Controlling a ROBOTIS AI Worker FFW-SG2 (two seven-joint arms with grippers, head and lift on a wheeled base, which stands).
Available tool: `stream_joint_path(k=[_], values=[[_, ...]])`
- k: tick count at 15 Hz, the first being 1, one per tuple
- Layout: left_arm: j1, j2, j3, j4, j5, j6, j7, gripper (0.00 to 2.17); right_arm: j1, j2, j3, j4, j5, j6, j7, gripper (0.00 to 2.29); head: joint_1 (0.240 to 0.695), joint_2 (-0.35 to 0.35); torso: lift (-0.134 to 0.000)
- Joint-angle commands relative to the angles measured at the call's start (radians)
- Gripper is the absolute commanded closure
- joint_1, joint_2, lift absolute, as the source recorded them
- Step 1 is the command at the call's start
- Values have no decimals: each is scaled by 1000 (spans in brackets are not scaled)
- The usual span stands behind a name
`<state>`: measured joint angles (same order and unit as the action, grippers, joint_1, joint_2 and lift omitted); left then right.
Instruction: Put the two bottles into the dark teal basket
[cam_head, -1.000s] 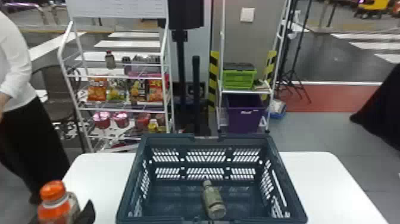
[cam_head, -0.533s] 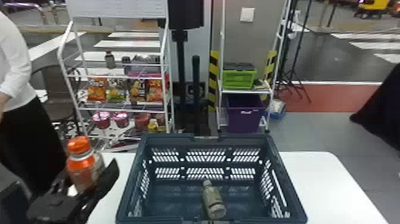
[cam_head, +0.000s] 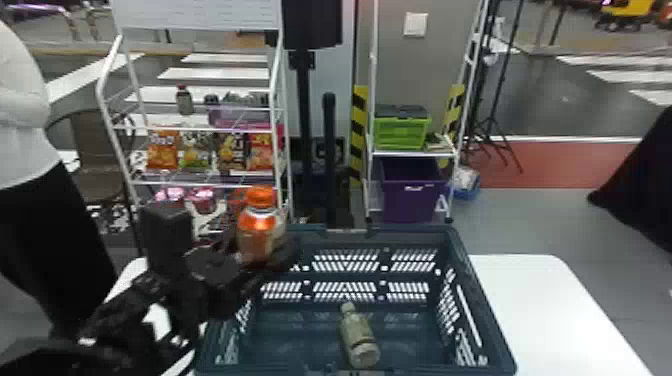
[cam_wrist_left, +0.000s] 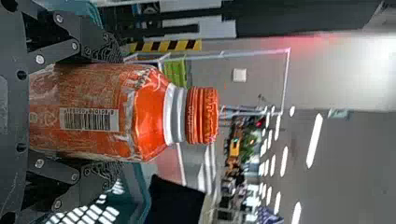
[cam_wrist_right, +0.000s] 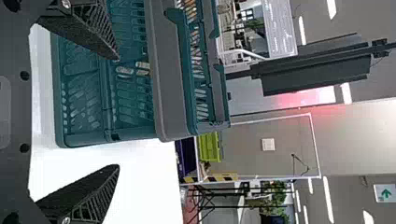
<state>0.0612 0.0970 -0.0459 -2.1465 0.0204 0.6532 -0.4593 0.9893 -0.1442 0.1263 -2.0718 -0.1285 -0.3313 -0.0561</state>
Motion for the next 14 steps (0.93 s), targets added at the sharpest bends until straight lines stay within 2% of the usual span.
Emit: stream_joint_path(k=[1,2,3,5,8,10,11,14], values=[[-86,26,-77,83,-37,30,-25,2148,-12,20,3,35,3,-7,1,53,499,0,0],[-124,29,-92,128,-53,70,-59,2148,-18,28,4,52,4,-19,1,53,499,0,0],[-172,18,-114,180,-79,92,-108,2148,-21,31,10,68,3,-41,1,53,499,0,0],[-235,-31,-118,278,-178,110,-211,2148,-21,35,12,90,3,-71,1,53,499,0,0],[-322,-56,-177,416,-266,113,-312,2148,-21,35,10,111,-5,-105,1,53,499,0,0],[-376,-77,-210,519,-350,110,-388,2148,-21,35,10,119,-8,-120,1,53,499,0,0],[-402,-89,-226,576,-373,110,-423,2148,-21,35,10,122,-8,-120,1,53,499,0,0],[-478,-100,-281,723,-422,110,-478,2148,-29,35,7,127,-16,-117,1,53,499,0,0]])
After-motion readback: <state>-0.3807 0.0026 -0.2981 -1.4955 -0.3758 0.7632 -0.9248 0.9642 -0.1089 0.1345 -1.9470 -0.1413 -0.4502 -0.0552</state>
